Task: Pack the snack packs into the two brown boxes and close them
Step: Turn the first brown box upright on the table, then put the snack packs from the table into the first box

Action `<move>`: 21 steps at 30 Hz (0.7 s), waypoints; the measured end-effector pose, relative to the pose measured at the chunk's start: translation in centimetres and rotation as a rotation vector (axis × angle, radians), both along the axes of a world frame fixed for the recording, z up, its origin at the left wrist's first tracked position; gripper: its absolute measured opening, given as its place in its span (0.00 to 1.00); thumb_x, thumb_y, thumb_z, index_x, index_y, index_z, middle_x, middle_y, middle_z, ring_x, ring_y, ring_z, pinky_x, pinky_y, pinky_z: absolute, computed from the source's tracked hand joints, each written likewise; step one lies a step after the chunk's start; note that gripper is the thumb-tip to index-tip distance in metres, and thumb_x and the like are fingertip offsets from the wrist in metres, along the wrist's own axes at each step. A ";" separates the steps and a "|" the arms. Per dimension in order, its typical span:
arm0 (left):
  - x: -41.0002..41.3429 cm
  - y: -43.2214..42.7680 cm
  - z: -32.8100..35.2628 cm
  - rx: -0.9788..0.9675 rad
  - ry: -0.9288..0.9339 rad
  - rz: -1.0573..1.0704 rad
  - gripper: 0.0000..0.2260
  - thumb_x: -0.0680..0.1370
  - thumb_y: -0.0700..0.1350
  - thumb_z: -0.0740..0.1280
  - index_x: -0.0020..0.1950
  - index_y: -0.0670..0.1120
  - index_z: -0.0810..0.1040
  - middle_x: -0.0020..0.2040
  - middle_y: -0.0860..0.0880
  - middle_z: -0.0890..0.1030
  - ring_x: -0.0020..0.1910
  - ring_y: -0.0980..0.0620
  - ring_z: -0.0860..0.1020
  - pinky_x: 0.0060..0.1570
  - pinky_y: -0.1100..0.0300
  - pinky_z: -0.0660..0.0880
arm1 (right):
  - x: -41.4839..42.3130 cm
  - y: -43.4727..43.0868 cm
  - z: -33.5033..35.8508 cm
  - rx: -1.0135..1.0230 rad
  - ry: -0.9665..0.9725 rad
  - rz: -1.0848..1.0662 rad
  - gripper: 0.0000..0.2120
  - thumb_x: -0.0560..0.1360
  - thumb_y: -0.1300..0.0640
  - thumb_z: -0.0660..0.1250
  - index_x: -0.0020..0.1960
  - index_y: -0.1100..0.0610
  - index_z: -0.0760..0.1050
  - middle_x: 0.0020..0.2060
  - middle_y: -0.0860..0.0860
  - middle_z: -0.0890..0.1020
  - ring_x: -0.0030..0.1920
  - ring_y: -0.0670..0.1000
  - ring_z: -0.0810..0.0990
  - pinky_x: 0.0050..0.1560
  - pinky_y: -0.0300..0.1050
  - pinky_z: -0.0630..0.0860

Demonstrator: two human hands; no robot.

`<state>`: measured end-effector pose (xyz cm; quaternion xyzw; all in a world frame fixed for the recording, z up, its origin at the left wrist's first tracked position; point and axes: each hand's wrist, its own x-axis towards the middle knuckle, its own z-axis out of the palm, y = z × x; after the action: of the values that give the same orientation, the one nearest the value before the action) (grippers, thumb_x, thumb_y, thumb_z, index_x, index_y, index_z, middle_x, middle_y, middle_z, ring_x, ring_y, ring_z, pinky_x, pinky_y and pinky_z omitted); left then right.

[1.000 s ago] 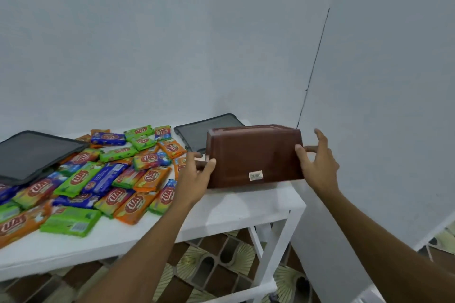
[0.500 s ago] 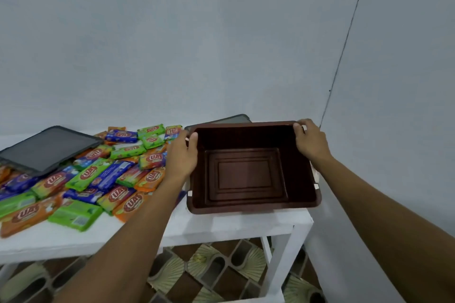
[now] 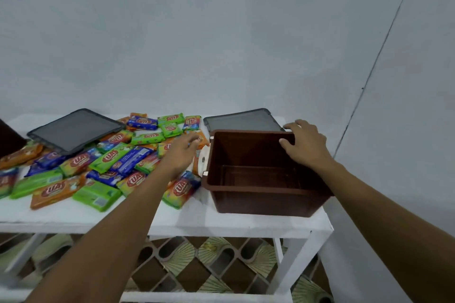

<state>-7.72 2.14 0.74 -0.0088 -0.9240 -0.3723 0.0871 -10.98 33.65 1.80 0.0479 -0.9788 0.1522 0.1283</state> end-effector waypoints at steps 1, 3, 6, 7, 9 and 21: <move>0.1 -1.2 -0.3 -0.053 -0.009 0.009 0.14 0.83 0.43 0.58 0.67 0.41 0.75 0.67 0.42 0.75 0.64 0.45 0.73 0.57 0.60 0.66 | 0.1 -0.8 0.1 0.005 0.013 0.043 0.23 0.77 0.44 0.63 0.69 0.51 0.70 0.72 0.54 0.67 0.71 0.58 0.64 0.67 0.62 0.65; 0.4 -4.1 -1.4 -0.182 -0.064 0.032 0.10 0.81 0.45 0.62 0.60 0.46 0.77 0.62 0.44 0.77 0.56 0.47 0.76 0.53 0.57 0.72 | 0.2 -3.1 0.2 0.008 0.010 0.122 0.21 0.77 0.45 0.64 0.68 0.51 0.72 0.69 0.54 0.69 0.69 0.58 0.66 0.66 0.62 0.67; 1.7 -7.7 -2.8 -0.409 -0.250 0.073 0.11 0.76 0.52 0.67 0.55 0.49 0.75 0.58 0.46 0.76 0.51 0.49 0.76 0.51 0.51 0.77 | 0.4 -6.4 0.0 0.011 0.037 0.242 0.19 0.77 0.45 0.64 0.64 0.51 0.74 0.66 0.53 0.73 0.68 0.57 0.67 0.65 0.61 0.68; 2.2 -8.4 -3.3 -0.469 -0.306 0.053 0.18 0.73 0.56 0.69 0.59 0.48 0.73 0.62 0.45 0.74 0.55 0.48 0.75 0.54 0.48 0.77 | 0.5 -7.4 0.0 0.017 0.051 0.282 0.17 0.76 0.46 0.64 0.63 0.50 0.74 0.65 0.53 0.74 0.67 0.56 0.68 0.65 0.61 0.67; 3.1 -9.8 -4.2 -0.533 -0.358 0.011 0.33 0.69 0.61 0.72 0.68 0.49 0.67 0.70 0.46 0.67 0.63 0.45 0.72 0.59 0.46 0.75 | 0.7 -10.1 0.0 0.038 0.066 0.366 0.16 0.76 0.46 0.64 0.63 0.49 0.75 0.62 0.52 0.76 0.65 0.55 0.70 0.65 0.60 0.66; 3.9 -12.1 -4.1 -0.631 -0.301 -0.233 0.32 0.68 0.48 0.75 0.67 0.48 0.63 0.65 0.46 0.69 0.59 0.45 0.73 0.49 0.54 0.75 | 2.6 -25.3 0.8 0.864 -0.279 0.728 0.20 0.72 0.49 0.70 0.63 0.48 0.74 0.58 0.50 0.79 0.59 0.53 0.75 0.63 0.55 0.68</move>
<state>-3.85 -10.00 -3.33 -0.0854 -0.9886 -0.0736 -0.0998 -8.39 8.33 2.55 0.4089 -0.8803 -0.2216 -0.0937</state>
